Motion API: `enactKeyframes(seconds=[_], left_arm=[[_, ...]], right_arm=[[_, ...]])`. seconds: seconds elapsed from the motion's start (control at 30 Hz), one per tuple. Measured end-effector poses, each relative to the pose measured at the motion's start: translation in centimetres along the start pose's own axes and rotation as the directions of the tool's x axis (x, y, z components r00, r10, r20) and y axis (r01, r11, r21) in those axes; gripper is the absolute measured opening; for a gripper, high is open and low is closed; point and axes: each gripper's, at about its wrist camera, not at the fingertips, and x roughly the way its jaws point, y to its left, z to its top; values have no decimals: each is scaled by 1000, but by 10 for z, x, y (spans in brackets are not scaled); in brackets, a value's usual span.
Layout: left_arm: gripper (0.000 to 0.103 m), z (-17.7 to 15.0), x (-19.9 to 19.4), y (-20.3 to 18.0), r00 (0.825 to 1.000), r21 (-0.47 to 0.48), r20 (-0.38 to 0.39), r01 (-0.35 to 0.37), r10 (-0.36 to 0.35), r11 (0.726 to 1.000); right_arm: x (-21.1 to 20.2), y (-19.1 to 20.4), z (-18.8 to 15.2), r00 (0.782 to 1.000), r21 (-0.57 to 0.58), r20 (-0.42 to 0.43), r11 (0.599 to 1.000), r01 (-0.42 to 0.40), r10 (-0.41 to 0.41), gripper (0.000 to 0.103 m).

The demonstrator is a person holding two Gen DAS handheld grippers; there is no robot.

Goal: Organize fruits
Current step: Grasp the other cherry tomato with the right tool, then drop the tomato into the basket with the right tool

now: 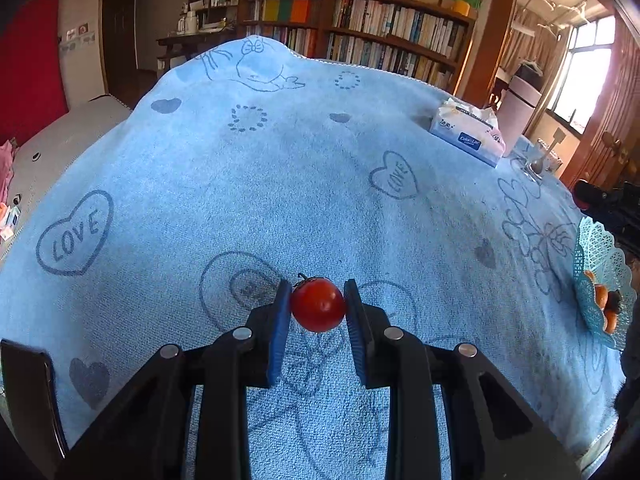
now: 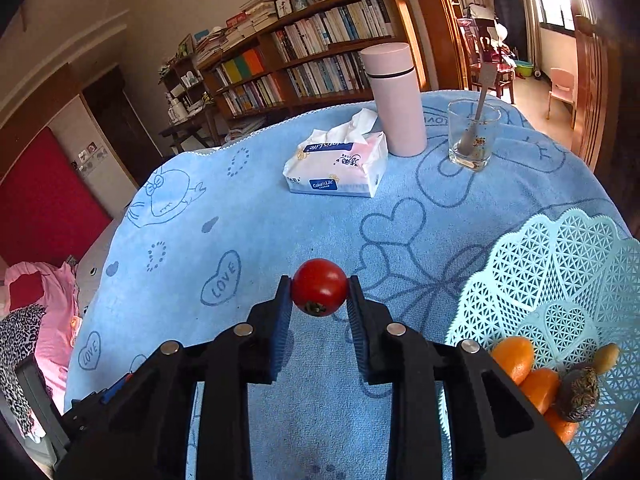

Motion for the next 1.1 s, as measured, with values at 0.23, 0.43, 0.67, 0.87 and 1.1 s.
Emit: enactKeyframes(seconds=[0.23,0.43,0.67,0.87,1.1], left_arm=[[27,7,-7,-24,999,43,21,25,-26,999],[27,10,-11,-53,998,93,30,54,-57,994],[27,11,-15,-84,996,151,33,80,-86,985],[27,15,-17,-109,994,196,39,94,-103,976],[27,21,-16,-152,988,266,32,136,-150,954]], right_arm=[[-43,-38,0,995,55,68,996,75,-79,28],[-58,-80,-10,986,123,67,982,144,-153,28],[-66,-124,-22,980,222,47,958,180,-195,31],[-87,-144,-28,975,281,85,944,174,-205,55],[-108,-163,-43,962,300,105,930,212,-253,63]])
